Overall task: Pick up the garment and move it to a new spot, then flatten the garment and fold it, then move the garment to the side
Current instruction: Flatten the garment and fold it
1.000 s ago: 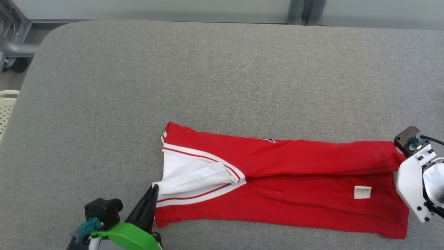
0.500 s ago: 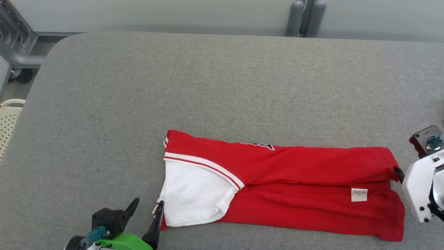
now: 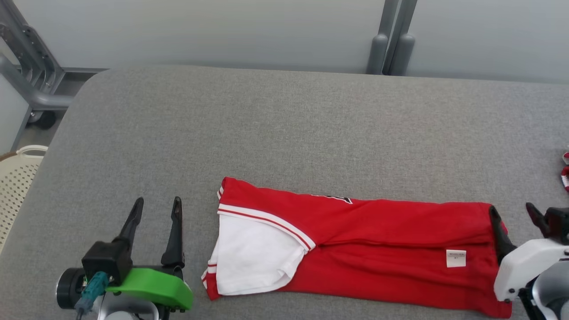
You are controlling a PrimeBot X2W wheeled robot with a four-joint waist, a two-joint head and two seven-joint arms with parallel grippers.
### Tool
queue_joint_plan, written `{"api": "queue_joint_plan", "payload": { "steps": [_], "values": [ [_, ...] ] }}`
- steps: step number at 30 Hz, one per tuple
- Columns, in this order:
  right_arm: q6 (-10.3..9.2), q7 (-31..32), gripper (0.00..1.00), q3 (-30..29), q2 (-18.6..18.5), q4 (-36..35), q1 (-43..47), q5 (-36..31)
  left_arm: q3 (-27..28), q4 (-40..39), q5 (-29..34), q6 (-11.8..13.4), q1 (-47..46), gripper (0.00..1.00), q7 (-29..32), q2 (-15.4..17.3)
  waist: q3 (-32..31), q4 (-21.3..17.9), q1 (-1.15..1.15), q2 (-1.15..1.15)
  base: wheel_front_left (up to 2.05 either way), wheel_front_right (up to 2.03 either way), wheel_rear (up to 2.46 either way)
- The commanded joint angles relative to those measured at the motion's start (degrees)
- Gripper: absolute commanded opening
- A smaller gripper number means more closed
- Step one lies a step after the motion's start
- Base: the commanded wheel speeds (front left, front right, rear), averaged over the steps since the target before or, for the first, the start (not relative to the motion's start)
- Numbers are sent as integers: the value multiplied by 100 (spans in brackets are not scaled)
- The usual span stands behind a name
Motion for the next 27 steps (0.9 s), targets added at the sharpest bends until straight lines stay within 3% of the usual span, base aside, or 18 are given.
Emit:
{"api": "queue_joint_plan", "payload": {
  "steps": [1, 6, 11, 18, 27],
  "values": [
    [-9, -323, 100, -63, 220, 145, -21, -50, 181, -44, 39, -156, 251, 100, -9, -125, -187, -42, 0, 0, 0, 0, 0],
    [-8, -1354, 100, -124, 772, 655, -98, -98, 859, -139, 453, -832, 645, 100, -10, -394, -487, -132, 0, 0, 0, 0, 0],
    [-8, -2049, 100, 33, 890, 1125, -95, -197, 1432, -29, 775, -1327, 884, 100, -11, -677, -640, -201, 0, 0, 0, 0, 0],
    [-9, -2593, 100, 427, 905, 1624, -89, -155, 1898, 456, 1017, -1642, 1117, 100, -11, -842, -832, -339, 0, 0, 0, 0, 0],
    [-8, -2896, 100, 748, 902, 2014, -181, -4, 1872, 1175, 1077, -1945, 878, 100, -11, -855, -913, -319, 0, 0, 0, 0, 0]
  ]
}}
